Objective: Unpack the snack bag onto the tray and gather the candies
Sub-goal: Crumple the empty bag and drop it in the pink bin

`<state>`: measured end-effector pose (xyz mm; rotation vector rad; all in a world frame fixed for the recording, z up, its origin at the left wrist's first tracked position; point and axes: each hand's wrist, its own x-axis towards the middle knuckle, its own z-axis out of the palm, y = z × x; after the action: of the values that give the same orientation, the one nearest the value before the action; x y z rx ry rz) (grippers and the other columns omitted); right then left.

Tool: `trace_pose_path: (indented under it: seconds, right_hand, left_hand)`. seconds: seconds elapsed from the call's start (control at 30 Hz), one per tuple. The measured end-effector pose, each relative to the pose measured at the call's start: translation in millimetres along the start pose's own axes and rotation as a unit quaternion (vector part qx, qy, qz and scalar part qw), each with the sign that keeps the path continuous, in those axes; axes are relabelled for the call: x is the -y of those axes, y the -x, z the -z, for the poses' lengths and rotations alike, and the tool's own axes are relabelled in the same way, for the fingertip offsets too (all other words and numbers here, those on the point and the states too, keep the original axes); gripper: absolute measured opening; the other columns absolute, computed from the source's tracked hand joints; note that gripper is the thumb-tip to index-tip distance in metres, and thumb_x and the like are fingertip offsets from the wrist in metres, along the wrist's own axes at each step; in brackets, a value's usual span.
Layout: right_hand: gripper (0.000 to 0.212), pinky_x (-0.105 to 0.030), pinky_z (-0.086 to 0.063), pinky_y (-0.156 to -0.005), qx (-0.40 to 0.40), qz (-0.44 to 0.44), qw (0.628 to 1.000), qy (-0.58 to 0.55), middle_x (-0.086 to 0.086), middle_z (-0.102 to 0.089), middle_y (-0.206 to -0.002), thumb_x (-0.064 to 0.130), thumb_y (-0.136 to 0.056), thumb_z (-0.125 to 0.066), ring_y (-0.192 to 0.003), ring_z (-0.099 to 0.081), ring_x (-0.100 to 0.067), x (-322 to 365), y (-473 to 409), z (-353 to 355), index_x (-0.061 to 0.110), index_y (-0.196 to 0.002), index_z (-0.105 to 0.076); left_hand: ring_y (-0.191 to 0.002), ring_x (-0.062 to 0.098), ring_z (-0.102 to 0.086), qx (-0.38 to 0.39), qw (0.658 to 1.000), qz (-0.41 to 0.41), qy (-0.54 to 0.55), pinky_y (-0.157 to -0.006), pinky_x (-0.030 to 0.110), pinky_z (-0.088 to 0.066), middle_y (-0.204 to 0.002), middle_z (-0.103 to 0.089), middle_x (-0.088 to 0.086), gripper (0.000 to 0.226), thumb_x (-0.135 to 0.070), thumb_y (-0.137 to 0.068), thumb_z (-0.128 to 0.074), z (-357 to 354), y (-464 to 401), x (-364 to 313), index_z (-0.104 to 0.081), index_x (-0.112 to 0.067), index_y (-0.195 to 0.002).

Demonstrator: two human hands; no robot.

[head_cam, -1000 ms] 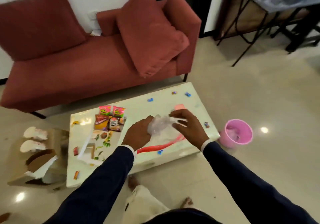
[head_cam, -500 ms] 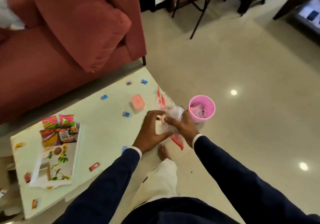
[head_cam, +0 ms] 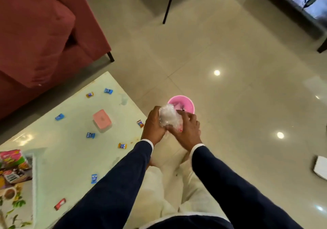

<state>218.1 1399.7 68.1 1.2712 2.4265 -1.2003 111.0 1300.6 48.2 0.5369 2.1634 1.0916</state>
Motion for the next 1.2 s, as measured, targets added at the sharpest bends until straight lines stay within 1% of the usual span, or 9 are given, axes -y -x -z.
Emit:
trace_pose_path:
  seconds: [0.13, 0.2, 0.3, 0.43, 0.67, 0.8, 0.97, 1.1, 1.2]
  right_hand:
    - [0.074, -0.049, -0.041, -0.092, -0.044, 0.05, 0.984, 0.163, 0.001, -0.034, -0.143, 0.084, -0.081, -0.039, -0.12, -0.04, -0.03, -47, -44, 1, 0.046, -0.144, -0.031]
    - [0.081, -0.046, -0.052, -0.089, 0.036, 0.017, 0.997, 0.068, -0.004, -0.038, -0.145, 0.085, -0.079, -0.043, -0.119, -0.05, -0.029, -70, -78, 2, 0.043, -0.147, -0.027]
    - [0.082, -0.034, -0.063, -0.069, 0.129, -0.085, 0.969, -0.192, -0.01, -0.051, -0.141, 0.061, -0.082, -0.069, -0.107, -0.066, -0.026, -101, -144, -2, 0.032, -0.149, -0.033]
    - [0.065, -0.013, -0.046, -0.074, 0.1, -0.043, 0.984, -0.142, -0.006, -0.057, -0.135, 0.025, -0.086, -0.075, -0.107, -0.058, -0.018, -152, -235, -16, 0.027, -0.142, -0.045]
    - [0.063, -0.033, -0.048, -0.093, 0.127, 0.05, 0.99, -0.019, -0.009, -0.043, -0.142, 0.01, -0.081, -0.073, -0.118, -0.056, -0.03, -240, -365, -83, 0.021, -0.138, -0.05]
    - [0.065, -0.041, -0.053, -0.098, 0.188, 0.118, 0.972, 0.078, -0.011, -0.041, -0.147, 0.007, -0.082, -0.071, -0.122, -0.056, -0.034, -277, -414, -120, 0.019, -0.141, -0.049]
    - [0.06, -0.05, -0.052, -0.099, 0.265, 0.208, 0.915, 0.223, -0.009, -0.052, -0.143, 0.006, -0.084, -0.069, -0.127, -0.052, -0.034, -299, -443, -147, 0.02, -0.14, -0.051]
    - [0.073, -0.054, -0.041, -0.108, 0.281, 0.199, 0.867, 0.36, -0.013, -0.037, -0.154, 0.022, -0.084, -0.073, -0.137, -0.038, -0.039, -308, -444, -152, 0.022, -0.149, -0.04]
    - [0.081, -0.05, -0.046, -0.097, 0.184, 0.226, 0.864, 0.41, -0.016, -0.044, -0.144, 0.023, -0.074, -0.077, -0.12, -0.048, -0.038, -303, -435, -146, 0.019, -0.147, -0.042]
  left_hand:
    - [-0.116, 0.032, -0.06, -0.009, 0.995, -0.027, -0.096, -0.085, 0.044, -0.061, -0.13, -0.051, 0.006, 0.072, 0.0, -0.076, -0.077, -45, -39, 7, -0.042, -0.027, -0.133]
    - [-0.12, 0.033, -0.058, -0.005, 0.994, -0.021, -0.104, -0.088, 0.042, -0.06, -0.134, -0.048, 0.008, 0.075, -0.002, -0.079, -0.078, -69, -60, 16, -0.041, -0.024, -0.14]
    - [-0.129, 0.029, -0.052, 0.037, 0.998, 0.005, -0.046, -0.097, 0.04, -0.055, -0.148, -0.038, 0.012, 0.085, 0.001, -0.081, -0.077, -118, -97, 35, -0.035, -0.021, -0.152]
    - [-0.133, 0.017, -0.051, 0.068, 0.989, 0.096, 0.093, -0.102, 0.03, -0.051, -0.153, -0.042, 0.002, 0.079, 0.0, -0.09, -0.07, -175, -154, 74, -0.032, -0.03, -0.152]
    - [-0.125, 0.022, -0.052, 0.044, 0.942, 0.24, 0.23, -0.1, 0.031, -0.042, -0.133, -0.055, 0.002, 0.059, 0.009, -0.093, -0.058, -262, -266, 163, -0.04, -0.023, -0.14]
    - [-0.131, 0.02, -0.045, 0.024, 0.933, 0.266, 0.241, -0.101, 0.032, -0.038, -0.143, -0.044, -0.003, 0.081, 0.004, -0.096, -0.058, -298, -295, 205, -0.018, -0.026, -0.16]
    - [-0.147, 0.018, -0.035, 0.042, 0.985, 0.132, 0.106, -0.111, 0.045, -0.038, -0.166, -0.026, -0.008, 0.079, -0.018, -0.102, -0.057, -306, -296, 246, -0.011, -0.048, -0.16]
    - [-0.119, 0.035, -0.054, -0.008, 0.984, 0.076, -0.159, -0.097, 0.051, -0.052, -0.136, -0.052, 0.014, 0.06, -0.009, -0.092, -0.062, -295, -289, 258, -0.047, -0.021, -0.149]
    - [-0.116, 0.029, -0.06, 0.093, 0.982, 0.134, -0.095, -0.1, 0.047, -0.053, -0.136, -0.058, 0.012, 0.052, -0.01, -0.097, -0.062, -294, -295, 255, -0.049, -0.016, -0.147]
